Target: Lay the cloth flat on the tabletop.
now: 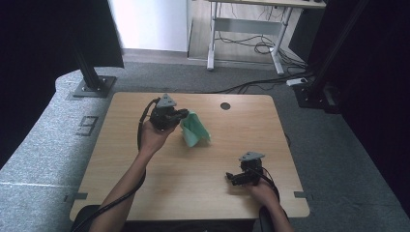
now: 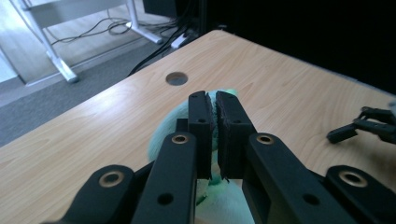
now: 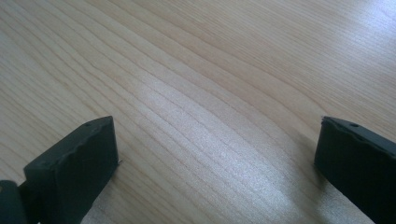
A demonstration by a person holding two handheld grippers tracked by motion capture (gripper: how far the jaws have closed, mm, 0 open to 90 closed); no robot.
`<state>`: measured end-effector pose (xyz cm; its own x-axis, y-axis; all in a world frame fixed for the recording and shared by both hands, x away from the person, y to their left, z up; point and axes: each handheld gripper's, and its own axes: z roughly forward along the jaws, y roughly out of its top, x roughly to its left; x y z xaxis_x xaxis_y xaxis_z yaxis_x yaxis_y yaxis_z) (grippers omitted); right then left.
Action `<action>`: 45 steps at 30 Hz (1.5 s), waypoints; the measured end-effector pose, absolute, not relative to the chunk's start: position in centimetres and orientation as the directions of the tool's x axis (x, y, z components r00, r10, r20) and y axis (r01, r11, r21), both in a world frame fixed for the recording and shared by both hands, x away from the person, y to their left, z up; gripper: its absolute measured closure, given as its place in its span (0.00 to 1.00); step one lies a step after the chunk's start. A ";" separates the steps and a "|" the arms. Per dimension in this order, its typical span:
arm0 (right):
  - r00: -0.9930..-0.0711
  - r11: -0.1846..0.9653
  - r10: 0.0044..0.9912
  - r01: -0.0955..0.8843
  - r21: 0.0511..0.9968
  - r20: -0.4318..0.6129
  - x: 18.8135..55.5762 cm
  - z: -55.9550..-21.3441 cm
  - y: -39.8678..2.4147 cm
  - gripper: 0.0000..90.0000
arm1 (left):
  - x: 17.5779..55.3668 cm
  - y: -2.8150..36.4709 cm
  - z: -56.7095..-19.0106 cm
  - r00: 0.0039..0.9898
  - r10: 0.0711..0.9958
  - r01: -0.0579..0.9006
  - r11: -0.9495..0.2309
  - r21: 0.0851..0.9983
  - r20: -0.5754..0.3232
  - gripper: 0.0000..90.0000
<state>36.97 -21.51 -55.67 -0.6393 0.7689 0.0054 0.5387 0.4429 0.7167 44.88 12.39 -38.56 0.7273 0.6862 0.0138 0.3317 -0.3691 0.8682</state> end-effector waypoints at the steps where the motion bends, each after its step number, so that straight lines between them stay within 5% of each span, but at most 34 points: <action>1: -0.640 0.444 0.768 0.538 0.716 0.005 37.0 -55.7 -21.5 0.00 | 45.4 12.6 -39.0 0.717 0.697 0.353 -0.371 0.859 0.006 0.94; 26: -0.638 0.442 0.770 0.542 0.715 0.008 36.9 -55.7 -21.5 0.00 | 49.1 14.6 -51.2 0.647 0.762 0.574 -0.508 0.642 0.024 0.94; 37: -0.637 0.441 0.771 0.543 0.715 0.009 36.9 -55.7 -21.5 0.00 | 47.4 14.4 -52.2 0.670 0.743 0.570 -0.509 0.645 -0.006 0.93; 45: -0.657 0.431 0.750 0.573 0.697 0.077 37.2 -54.7 -21.0 0.15 | 46.0 13.6 -52.1 0.698 0.714 0.568 -0.504 0.650 -0.055 0.93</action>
